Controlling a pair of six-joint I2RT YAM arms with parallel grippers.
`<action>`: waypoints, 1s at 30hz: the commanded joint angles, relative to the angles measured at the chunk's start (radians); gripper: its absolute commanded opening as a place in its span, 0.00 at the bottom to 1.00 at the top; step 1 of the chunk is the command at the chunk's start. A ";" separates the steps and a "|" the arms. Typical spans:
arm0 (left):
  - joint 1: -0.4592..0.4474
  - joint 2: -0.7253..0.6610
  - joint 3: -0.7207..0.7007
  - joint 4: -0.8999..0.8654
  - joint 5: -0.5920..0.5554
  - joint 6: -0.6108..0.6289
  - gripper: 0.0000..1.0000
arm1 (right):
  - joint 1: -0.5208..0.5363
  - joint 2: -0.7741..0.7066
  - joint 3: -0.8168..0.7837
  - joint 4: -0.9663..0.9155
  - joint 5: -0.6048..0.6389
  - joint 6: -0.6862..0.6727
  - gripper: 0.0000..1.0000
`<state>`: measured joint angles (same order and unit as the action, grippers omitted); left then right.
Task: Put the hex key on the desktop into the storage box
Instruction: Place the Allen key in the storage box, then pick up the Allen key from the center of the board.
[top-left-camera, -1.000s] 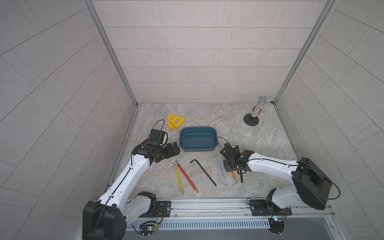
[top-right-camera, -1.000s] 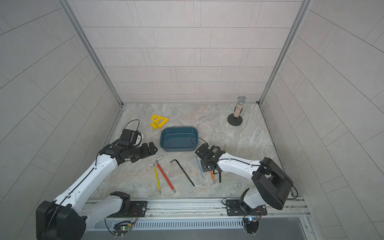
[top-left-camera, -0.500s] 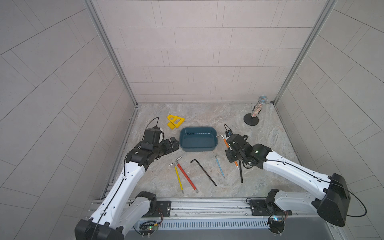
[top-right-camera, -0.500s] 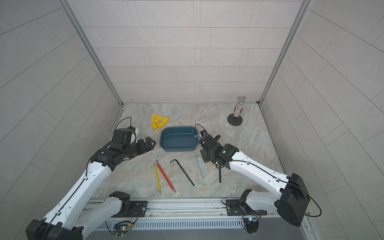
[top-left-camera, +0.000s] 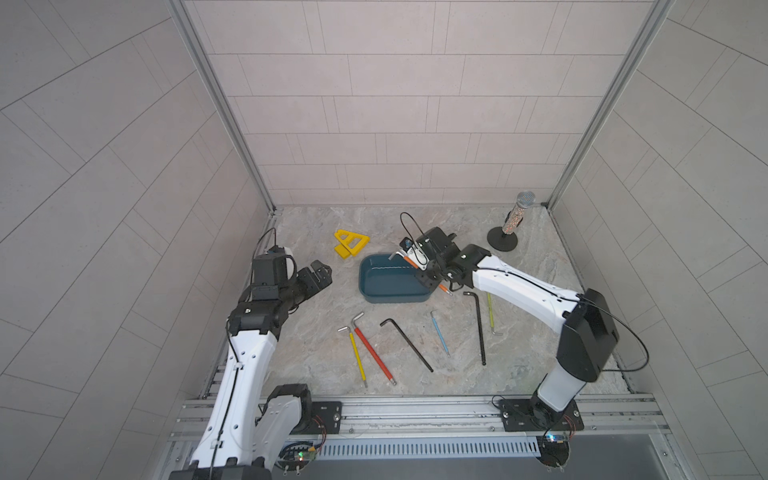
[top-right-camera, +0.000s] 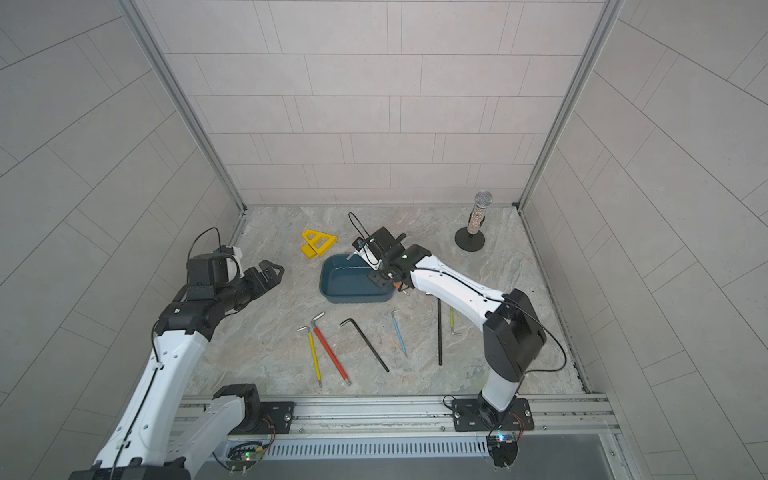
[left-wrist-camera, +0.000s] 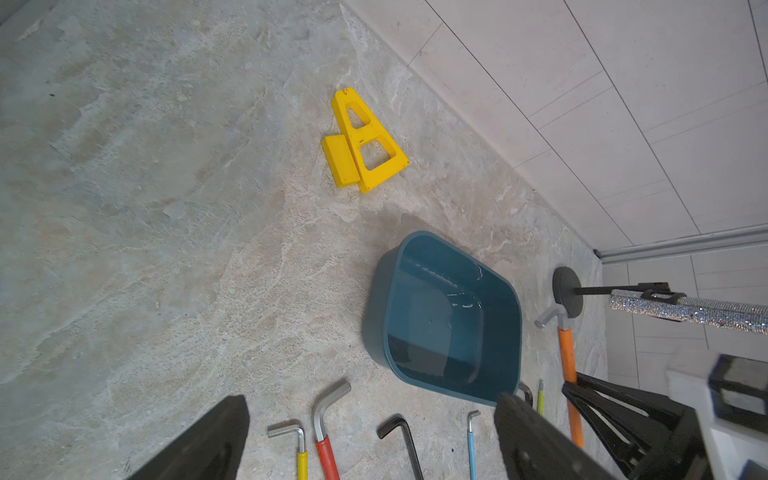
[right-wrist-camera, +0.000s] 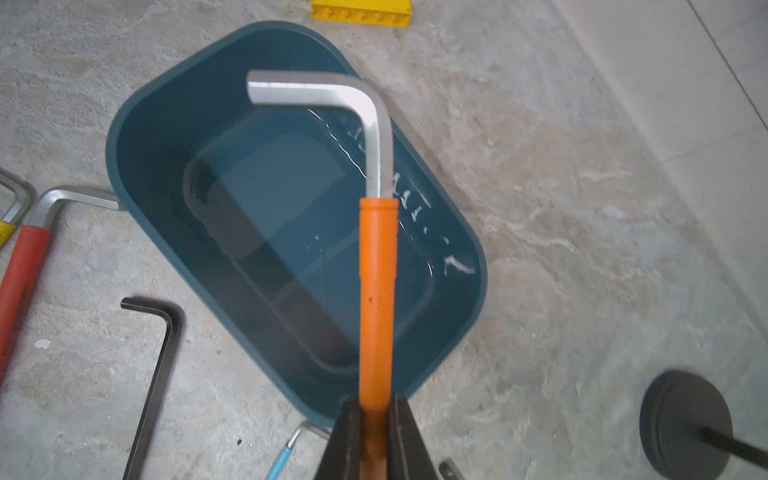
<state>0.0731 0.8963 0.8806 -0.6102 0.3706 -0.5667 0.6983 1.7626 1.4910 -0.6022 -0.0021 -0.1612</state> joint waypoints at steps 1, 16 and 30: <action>0.017 0.005 0.027 0.019 0.051 0.029 1.00 | 0.004 0.090 0.132 -0.064 -0.039 -0.119 0.00; 0.042 0.040 -0.018 0.074 0.033 0.036 1.00 | 0.021 0.364 0.343 -0.072 -0.084 -0.207 0.00; 0.044 0.054 -0.058 0.138 0.113 -0.010 1.00 | 0.021 0.375 0.232 0.015 -0.048 -0.178 0.06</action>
<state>0.1112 0.9504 0.8410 -0.5072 0.4530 -0.5613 0.7174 2.1494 1.7252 -0.6086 -0.0746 -0.3580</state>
